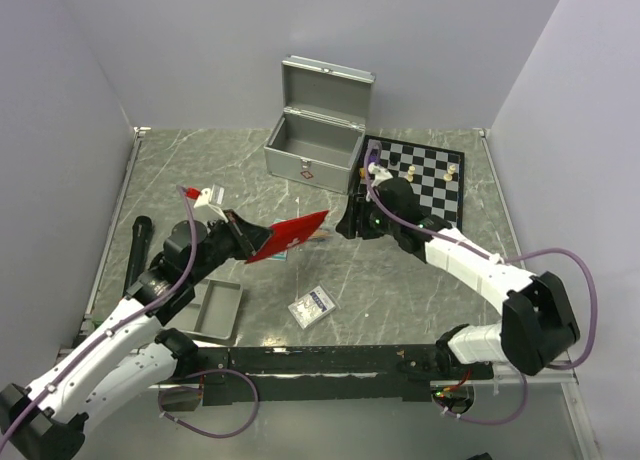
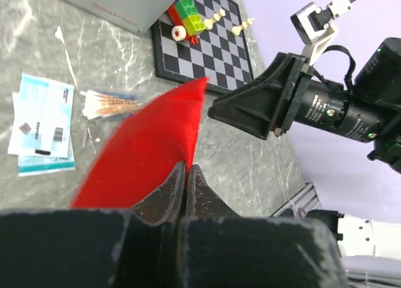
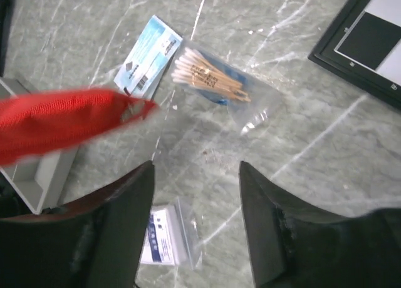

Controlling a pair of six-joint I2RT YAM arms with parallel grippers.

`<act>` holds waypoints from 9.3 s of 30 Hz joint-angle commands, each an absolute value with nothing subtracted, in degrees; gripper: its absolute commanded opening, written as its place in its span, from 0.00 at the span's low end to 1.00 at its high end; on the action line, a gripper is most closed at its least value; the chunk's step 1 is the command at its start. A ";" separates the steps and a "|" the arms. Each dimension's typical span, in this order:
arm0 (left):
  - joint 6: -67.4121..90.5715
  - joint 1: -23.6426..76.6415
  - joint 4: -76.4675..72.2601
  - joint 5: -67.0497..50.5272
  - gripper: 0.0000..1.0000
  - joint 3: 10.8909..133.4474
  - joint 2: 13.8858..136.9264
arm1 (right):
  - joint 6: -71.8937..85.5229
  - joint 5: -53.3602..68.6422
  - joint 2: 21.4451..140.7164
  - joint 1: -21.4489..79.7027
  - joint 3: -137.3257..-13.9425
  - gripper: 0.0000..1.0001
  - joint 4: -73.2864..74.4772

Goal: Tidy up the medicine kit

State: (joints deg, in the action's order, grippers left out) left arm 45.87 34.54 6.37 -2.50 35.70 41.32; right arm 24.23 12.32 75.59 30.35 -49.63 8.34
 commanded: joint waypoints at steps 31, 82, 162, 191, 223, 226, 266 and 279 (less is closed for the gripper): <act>30.67 26.72 4.05 -44.90 0.01 63.19 49.74 | 13.27 30.14 46.68 30.32 -31.38 0.99 -23.80; 45.09 16.08 21.27 21.54 0.96 56.08 47.29 | 14.24 19.25 84.18 25.40 -77.76 0.00 6.50; 47.20 16.08 18.46 3.78 0.98 34.10 36.74 | -4.48 3.68 119.17 30.15 -103.79 0.91 9.75; 47.55 16.08 18.63 3.52 0.98 33.93 37.44 | -9.14 22.42 118.57 36.65 -94.85 0.62 10.64; 61.52 16.96 46.50 23.29 0.91 41.49 60.37 | 7.56 12.74 72.70 47.90 -52.22 0.82 -9.58; 58.98 16.96 43.34 20.40 0.88 40.35 62.40 | 8.08 12.66 68.83 48.43 -48.35 0.82 -9.76; 79.98 31.99 12.48 4.92 0.37 46.32 85.61 | 14.67 9.23 70.30 48.52 -39.29 0.91 7.20; 74.97 31.82 22.40 8.87 0.86 45.79 69.89 | 15.03 9.76 80.50 53.79 -42.18 0.83 10.36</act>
State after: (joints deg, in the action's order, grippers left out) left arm 76.16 31.75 18.52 6.11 44.82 77.32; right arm 14.72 9.65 78.52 51.99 -39.44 8.19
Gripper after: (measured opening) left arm 0.850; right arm 0.856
